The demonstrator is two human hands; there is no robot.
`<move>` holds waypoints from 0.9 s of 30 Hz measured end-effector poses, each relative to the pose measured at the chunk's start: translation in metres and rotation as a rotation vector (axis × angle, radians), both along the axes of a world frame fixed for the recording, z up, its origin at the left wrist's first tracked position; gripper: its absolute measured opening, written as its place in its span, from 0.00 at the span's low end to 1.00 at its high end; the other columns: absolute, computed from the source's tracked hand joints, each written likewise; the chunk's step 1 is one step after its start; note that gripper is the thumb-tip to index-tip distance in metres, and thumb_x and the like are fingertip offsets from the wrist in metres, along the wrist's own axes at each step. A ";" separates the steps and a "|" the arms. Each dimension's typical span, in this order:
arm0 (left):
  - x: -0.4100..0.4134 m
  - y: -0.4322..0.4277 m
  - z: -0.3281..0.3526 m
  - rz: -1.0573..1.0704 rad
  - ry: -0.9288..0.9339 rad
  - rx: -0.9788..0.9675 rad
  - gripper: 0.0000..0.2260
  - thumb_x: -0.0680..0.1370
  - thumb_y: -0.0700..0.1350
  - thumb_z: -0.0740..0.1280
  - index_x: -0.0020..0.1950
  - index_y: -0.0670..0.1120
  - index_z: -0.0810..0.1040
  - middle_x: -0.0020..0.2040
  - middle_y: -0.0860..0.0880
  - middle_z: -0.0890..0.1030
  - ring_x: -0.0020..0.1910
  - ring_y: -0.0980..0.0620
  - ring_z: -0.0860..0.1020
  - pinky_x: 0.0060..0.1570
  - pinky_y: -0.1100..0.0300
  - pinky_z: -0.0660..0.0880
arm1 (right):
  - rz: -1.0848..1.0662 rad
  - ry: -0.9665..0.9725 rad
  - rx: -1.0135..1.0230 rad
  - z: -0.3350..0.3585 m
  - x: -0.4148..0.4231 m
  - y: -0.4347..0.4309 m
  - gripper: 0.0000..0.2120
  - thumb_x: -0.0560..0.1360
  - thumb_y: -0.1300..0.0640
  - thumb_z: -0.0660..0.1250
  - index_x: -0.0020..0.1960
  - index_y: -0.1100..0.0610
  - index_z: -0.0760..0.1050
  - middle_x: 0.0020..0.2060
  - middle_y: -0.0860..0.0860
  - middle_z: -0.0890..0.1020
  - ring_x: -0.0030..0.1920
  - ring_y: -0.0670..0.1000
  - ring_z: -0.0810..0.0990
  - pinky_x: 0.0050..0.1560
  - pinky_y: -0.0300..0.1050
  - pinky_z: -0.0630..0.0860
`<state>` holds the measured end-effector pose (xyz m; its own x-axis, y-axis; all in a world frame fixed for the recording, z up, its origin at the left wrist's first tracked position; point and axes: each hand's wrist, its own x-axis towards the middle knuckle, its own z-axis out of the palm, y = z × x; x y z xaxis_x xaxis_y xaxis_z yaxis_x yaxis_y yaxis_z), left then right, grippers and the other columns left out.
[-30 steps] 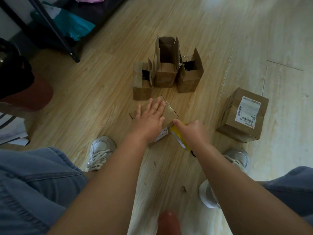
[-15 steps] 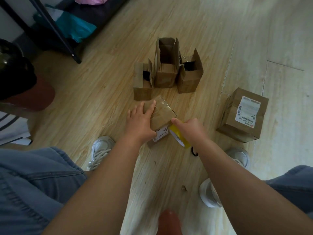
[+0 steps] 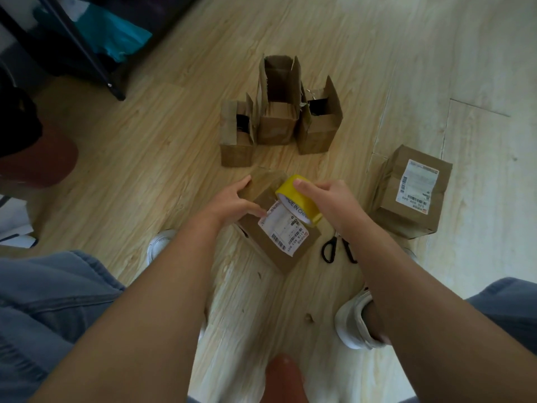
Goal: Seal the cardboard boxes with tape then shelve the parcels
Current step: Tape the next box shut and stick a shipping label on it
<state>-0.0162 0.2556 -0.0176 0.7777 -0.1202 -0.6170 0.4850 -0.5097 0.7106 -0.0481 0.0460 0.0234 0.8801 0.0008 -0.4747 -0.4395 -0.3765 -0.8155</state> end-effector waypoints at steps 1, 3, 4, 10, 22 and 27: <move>0.001 0.001 -0.002 0.001 -0.002 0.002 0.43 0.69 0.44 0.78 0.79 0.58 0.60 0.73 0.49 0.68 0.60 0.52 0.72 0.49 0.62 0.71 | 0.004 -0.005 -0.001 -0.001 0.001 0.002 0.33 0.74 0.35 0.67 0.53 0.68 0.79 0.48 0.66 0.82 0.41 0.55 0.81 0.60 0.64 0.75; 0.002 0.002 -0.006 0.005 -0.037 0.023 0.42 0.70 0.46 0.78 0.79 0.57 0.60 0.73 0.49 0.69 0.63 0.51 0.73 0.56 0.59 0.72 | 0.011 -0.003 -0.008 -0.004 0.005 0.008 0.33 0.75 0.35 0.66 0.49 0.69 0.78 0.43 0.66 0.82 0.37 0.52 0.77 0.55 0.61 0.78; 0.001 0.003 -0.009 0.014 -0.067 0.042 0.42 0.70 0.46 0.78 0.79 0.55 0.61 0.74 0.49 0.69 0.65 0.50 0.73 0.60 0.57 0.72 | 0.016 -0.008 -0.016 -0.004 0.007 0.010 0.31 0.76 0.36 0.66 0.44 0.67 0.77 0.38 0.63 0.81 0.34 0.50 0.76 0.48 0.57 0.79; -0.006 0.008 -0.027 -0.009 -0.371 0.406 0.32 0.74 0.56 0.72 0.76 0.51 0.67 0.71 0.51 0.72 0.68 0.49 0.72 0.63 0.50 0.72 | 0.050 -0.016 -0.139 -0.011 0.036 0.031 0.23 0.78 0.35 0.63 0.38 0.55 0.75 0.30 0.49 0.74 0.28 0.46 0.70 0.36 0.43 0.70; -0.051 -0.019 -0.056 -0.481 -0.511 0.674 0.29 0.80 0.54 0.65 0.77 0.44 0.62 0.79 0.46 0.57 0.78 0.47 0.51 0.75 0.52 0.52 | -0.019 0.131 -0.355 -0.032 0.082 0.053 0.26 0.76 0.33 0.64 0.51 0.58 0.75 0.34 0.49 0.73 0.32 0.48 0.71 0.31 0.43 0.65; -0.055 -0.024 -0.066 -0.521 -0.352 0.579 0.38 0.79 0.60 0.64 0.81 0.48 0.48 0.81 0.49 0.41 0.79 0.49 0.40 0.77 0.52 0.47 | -0.040 0.246 -0.303 -0.048 0.074 0.039 0.39 0.75 0.31 0.64 0.68 0.64 0.71 0.45 0.53 0.77 0.45 0.52 0.77 0.35 0.43 0.67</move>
